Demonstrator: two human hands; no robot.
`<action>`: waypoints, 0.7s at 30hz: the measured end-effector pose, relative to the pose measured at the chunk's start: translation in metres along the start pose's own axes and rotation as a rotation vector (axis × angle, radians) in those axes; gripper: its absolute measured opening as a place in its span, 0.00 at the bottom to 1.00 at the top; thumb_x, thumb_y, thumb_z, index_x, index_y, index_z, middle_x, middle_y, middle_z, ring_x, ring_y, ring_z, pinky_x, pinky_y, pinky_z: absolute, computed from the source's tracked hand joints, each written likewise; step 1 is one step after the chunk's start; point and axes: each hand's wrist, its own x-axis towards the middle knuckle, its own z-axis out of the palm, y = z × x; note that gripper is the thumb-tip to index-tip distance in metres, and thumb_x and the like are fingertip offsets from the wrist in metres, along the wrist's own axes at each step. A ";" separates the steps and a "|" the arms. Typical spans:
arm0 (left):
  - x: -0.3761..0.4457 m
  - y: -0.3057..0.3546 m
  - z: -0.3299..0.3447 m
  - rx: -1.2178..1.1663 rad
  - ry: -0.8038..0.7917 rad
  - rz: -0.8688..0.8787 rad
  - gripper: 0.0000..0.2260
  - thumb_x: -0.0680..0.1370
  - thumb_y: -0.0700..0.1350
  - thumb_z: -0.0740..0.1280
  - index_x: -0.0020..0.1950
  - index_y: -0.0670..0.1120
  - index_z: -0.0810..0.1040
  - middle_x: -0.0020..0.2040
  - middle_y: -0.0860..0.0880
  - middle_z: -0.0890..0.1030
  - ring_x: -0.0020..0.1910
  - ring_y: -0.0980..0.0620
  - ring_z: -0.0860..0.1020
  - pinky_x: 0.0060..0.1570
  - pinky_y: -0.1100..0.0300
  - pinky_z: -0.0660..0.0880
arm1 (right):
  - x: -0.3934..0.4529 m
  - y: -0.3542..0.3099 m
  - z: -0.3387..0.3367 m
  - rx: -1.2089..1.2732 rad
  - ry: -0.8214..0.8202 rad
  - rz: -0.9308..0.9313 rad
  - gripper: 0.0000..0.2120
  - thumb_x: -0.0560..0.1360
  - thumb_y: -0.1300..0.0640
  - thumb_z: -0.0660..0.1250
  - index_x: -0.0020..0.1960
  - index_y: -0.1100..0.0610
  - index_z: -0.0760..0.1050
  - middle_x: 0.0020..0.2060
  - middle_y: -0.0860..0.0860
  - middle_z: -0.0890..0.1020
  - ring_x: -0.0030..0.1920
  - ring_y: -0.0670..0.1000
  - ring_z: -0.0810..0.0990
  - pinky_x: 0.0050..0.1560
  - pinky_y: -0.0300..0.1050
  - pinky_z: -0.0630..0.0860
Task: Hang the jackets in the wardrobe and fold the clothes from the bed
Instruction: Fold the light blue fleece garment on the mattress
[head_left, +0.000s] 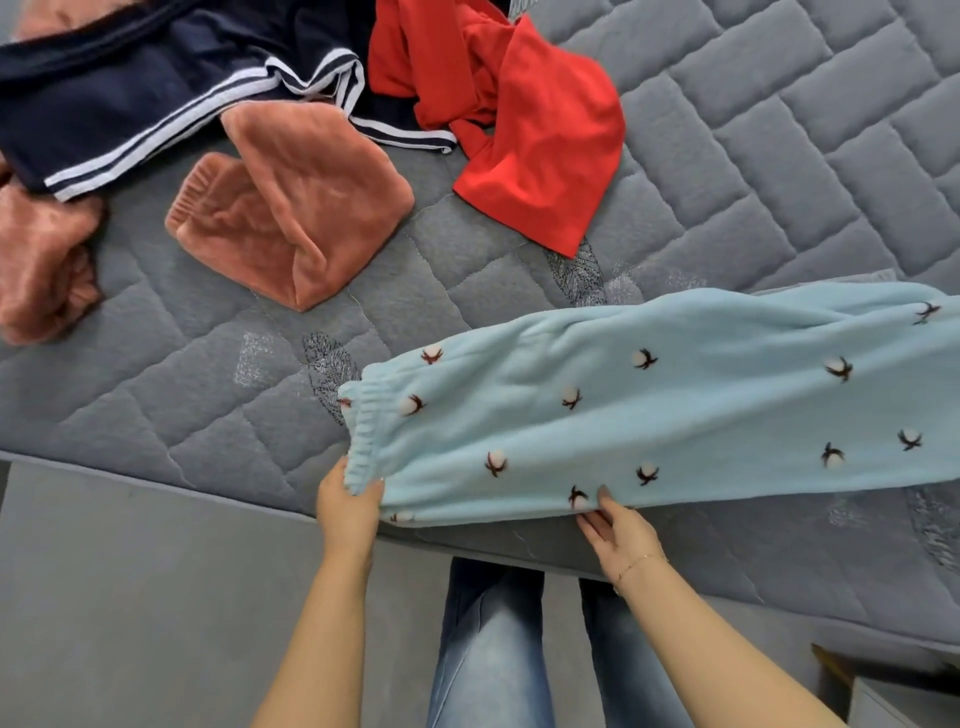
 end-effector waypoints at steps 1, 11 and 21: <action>0.000 0.002 0.003 0.145 0.005 0.036 0.16 0.74 0.27 0.64 0.61 0.38 0.76 0.61 0.37 0.76 0.61 0.39 0.74 0.64 0.48 0.70 | 0.000 -0.001 -0.004 -0.022 -0.013 0.003 0.18 0.79 0.64 0.65 0.68 0.64 0.69 0.64 0.61 0.76 0.64 0.59 0.76 0.63 0.52 0.73; -0.062 0.093 0.106 0.306 -0.282 0.712 0.15 0.75 0.29 0.65 0.56 0.44 0.80 0.63 0.53 0.76 0.63 0.59 0.72 0.65 0.63 0.67 | -0.009 -0.052 -0.047 -0.021 0.257 -0.367 0.07 0.78 0.64 0.66 0.55 0.61 0.75 0.48 0.57 0.81 0.47 0.51 0.82 0.41 0.41 0.78; -0.056 0.183 0.277 0.697 -0.498 0.936 0.19 0.79 0.43 0.67 0.71 0.47 0.73 0.70 0.47 0.73 0.70 0.48 0.70 0.67 0.54 0.64 | -0.010 -0.259 -0.063 -0.857 0.040 -1.463 0.17 0.72 0.74 0.58 0.53 0.62 0.79 0.52 0.52 0.78 0.54 0.53 0.76 0.57 0.39 0.70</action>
